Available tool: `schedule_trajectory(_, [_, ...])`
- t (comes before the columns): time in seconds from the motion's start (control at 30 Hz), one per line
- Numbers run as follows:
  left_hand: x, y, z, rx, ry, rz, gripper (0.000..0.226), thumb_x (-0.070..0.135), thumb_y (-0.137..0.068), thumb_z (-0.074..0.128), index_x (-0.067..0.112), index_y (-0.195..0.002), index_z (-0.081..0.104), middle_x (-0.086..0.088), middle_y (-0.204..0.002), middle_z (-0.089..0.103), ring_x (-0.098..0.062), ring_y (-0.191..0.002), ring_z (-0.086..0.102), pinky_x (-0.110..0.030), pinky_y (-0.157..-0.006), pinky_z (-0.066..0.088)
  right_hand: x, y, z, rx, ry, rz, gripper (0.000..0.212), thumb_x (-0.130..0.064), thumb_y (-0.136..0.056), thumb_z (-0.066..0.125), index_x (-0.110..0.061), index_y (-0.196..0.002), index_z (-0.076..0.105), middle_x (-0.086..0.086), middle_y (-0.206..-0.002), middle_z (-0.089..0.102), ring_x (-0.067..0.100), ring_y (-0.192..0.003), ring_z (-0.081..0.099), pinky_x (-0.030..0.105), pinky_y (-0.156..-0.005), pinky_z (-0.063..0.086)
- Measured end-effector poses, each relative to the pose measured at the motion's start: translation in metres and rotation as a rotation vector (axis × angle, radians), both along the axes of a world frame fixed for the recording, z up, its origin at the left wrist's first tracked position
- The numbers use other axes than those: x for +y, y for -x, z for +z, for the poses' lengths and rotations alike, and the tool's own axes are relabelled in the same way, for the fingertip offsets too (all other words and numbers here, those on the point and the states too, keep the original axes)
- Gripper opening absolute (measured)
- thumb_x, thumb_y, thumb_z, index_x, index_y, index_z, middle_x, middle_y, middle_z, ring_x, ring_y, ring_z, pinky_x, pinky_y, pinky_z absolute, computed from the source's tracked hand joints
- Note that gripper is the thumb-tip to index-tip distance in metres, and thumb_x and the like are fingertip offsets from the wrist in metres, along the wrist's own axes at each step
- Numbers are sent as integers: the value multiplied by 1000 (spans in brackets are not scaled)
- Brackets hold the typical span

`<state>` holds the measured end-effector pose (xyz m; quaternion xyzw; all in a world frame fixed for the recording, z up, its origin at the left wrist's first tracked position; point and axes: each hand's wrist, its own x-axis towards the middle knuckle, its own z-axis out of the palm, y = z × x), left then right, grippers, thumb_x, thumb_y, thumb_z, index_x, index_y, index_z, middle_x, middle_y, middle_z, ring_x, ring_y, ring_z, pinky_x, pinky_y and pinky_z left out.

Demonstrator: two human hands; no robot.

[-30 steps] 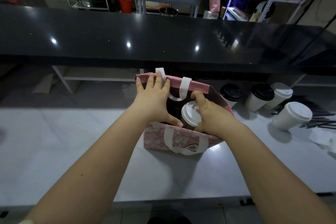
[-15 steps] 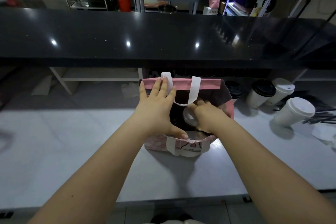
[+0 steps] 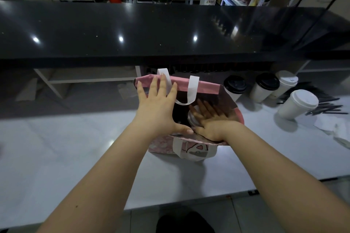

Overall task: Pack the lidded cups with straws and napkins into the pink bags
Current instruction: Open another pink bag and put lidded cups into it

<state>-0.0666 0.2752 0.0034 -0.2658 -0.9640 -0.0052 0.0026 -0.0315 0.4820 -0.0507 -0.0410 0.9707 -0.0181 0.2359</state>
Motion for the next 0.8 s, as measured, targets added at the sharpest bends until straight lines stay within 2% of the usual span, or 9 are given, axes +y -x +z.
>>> schedule_trajectory(0.1, [0, -4, 2, -1, -14, -18, 134, 96, -54, 45, 25, -154, -10, -12, -161, -19, -32, -148, -19, -69, -111, -9, -3, 4, 14, -14, 6, -13, 76, -65, -93, 31, -45, -147, -19, -10, -156, -30, 15, -147, -20, 41, -116, -8])
schedule_trajectory(0.2, [0, -8, 10, 16, -41, -29, 125, 91, -61, 46, 25, -155, -3, -10, -163, -10, -28, -150, -12, -67, -113, -5, -7, 12, 47, 63, 96, -65, 75, -52, -91, 51, -40, -152, 10, -3, -161, 11, 24, -145, 19, 42, -111, 25])
schedule_trajectory(0.27, [0, -11, 19, 26, -83, -29, 117, 86, -68, 50, 26, -156, 1, -8, -164, -2, -27, -150, -4, -65, -116, 0, -10, 13, 74, 171, 139, -62, 63, -38, -91, 57, -35, -148, 30, 3, -146, 42, 25, -124, 46, 38, -98, 41])
schedule_trajectory(0.33, [1, -14, 30, 20, -131, -18, 113, 80, -70, 58, 27, -155, 4, -5, -163, 13, -27, -149, 11, -61, -118, 9, -12, 6, 100, 243, 155, -35, 42, -33, -92, 59, -31, -133, 52, -3, -123, 60, 15, -97, 57, 34, -82, 49])
schedule_trajectory(0.37, [2, -17, 35, 17, -155, -9, 111, 76, -72, 61, 27, -155, 7, -4, -161, 22, -28, -147, 19, -59, -117, 13, -12, -1, 111, 269, 147, -25, 32, -32, -91, 60, -31, -123, 59, -7, -110, 64, 10, -87, 57, 31, -75, 50])
schedule_trajectory(0.43, [9, -26, 45, 44, -183, 3, 96, 68, -79, 62, 27, -153, 16, -2, -152, 38, -28, -139, 34, -57, -114, 22, -11, -19, 127, 340, 127, -11, 20, -31, -90, 62, -31, -109, 64, -10, -98, 64, 9, -82, 58, 30, -71, 52])
schedule_trajectory(0.53, [28, -45, 54, 127, -172, 7, 63, 55, -89, 56, 26, -142, 37, -2, -135, 54, -29, -124, 47, -51, -103, 34, 0, -52, 137, 460, 153, -53, 19, -30, -89, 63, -31, -108, 64, -9, -102, 63, 14, -90, 59, 35, -76, 53])
schedule_trajectory(0.63, [66, -79, 58, 146, -229, -5, 45, 44, -93, 52, 26, -134, 49, -3, -124, 59, -28, -117, 49, -48, -98, 37, 35, -104, 136, 551, 235, -125, 23, -28, -89, 61, -29, -112, 63, -7, -110, 63, 17, -97, 58, 35, -79, 49])
schedule_trajectory(0.8, [160, -162, 39, 169, -340, -92, 42, 41, -91, 54, 26, -130, 56, -3, -121, 58, -29, -115, 49, -42, -91, 37, 122, -215, 111, 667, 315, -249, 28, -26, -90, 64, -27, -118, 63, -9, -121, 62, 14, -115, 53, 35, -92, 46])
